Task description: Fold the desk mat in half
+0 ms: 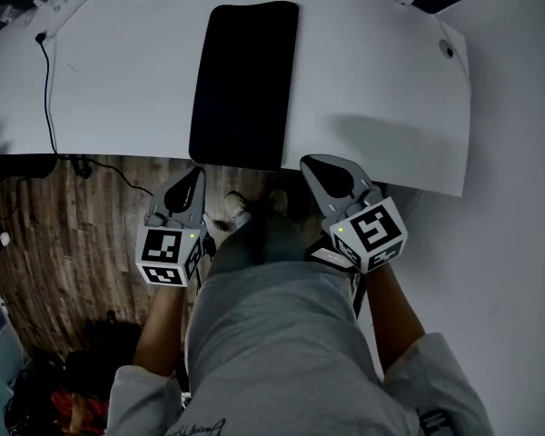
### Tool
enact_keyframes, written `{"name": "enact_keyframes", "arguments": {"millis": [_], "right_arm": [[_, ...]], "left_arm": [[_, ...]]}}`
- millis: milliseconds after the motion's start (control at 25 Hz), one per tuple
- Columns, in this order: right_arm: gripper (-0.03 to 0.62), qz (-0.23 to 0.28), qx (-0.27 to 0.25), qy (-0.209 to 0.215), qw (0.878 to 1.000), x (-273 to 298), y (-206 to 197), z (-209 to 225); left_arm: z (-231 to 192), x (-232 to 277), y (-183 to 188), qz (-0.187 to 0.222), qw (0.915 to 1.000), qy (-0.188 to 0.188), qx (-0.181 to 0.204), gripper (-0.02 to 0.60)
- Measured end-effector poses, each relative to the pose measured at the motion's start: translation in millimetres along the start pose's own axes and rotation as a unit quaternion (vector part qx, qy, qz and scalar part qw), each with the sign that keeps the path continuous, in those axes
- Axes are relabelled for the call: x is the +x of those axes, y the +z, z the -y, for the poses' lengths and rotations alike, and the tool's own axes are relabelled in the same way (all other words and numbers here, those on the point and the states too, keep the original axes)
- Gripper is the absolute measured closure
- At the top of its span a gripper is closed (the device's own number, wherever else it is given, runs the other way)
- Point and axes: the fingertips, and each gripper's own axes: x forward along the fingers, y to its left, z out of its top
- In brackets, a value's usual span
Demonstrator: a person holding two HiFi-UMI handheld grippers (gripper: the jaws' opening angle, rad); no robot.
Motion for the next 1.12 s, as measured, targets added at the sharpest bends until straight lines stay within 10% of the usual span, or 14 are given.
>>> {"name": "enact_keyframes", "arguments": {"millis": [1120], "right_arm": [[0.591,0.038,-0.023,0.041,0.998,-56,46,-13]], "left_arm": [[96,-67,70,0.058,0.9974,-0.014,0.041,0.563]]}}
